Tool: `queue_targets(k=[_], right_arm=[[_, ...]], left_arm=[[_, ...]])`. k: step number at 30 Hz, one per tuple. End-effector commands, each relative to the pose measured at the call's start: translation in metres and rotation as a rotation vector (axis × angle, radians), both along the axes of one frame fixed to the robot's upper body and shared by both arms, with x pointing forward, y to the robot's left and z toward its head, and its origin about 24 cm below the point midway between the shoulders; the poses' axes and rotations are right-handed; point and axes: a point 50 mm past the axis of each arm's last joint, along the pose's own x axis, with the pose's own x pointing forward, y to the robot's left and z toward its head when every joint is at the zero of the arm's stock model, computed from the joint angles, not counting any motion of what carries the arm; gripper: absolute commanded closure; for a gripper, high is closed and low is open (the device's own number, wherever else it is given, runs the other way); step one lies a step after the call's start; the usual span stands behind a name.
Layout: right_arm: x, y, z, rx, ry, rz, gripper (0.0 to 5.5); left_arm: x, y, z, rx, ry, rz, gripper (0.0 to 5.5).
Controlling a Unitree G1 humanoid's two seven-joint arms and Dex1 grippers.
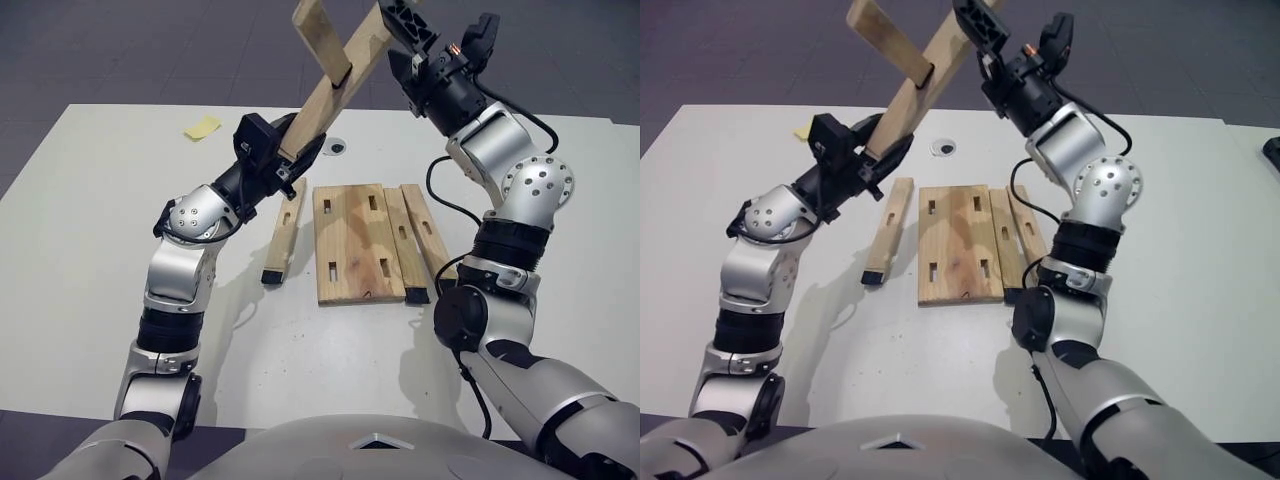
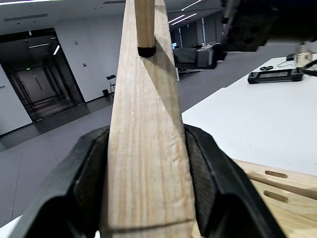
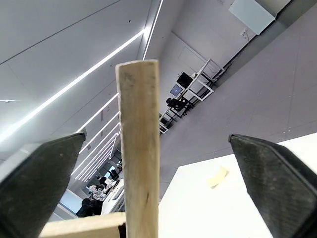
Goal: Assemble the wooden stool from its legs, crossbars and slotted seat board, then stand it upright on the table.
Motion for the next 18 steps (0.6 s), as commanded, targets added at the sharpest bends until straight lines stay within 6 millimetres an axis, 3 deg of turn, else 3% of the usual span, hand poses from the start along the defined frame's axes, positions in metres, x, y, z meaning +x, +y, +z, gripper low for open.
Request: queue_targets(k=[1,18], right_arm=[[0.002,0.002,0.011,0.000,-0.040,0.019,0.10],[0.003,-0.005,-0.001,0.008,-0.004,0.000,2.32]], left_arm=[[-0.003,-0.007,0.003,0.034,-0.030,-0.048,3.44],[-0.001,-0.006,-0.008,0.063,-0.016,-0.016,3.44]])
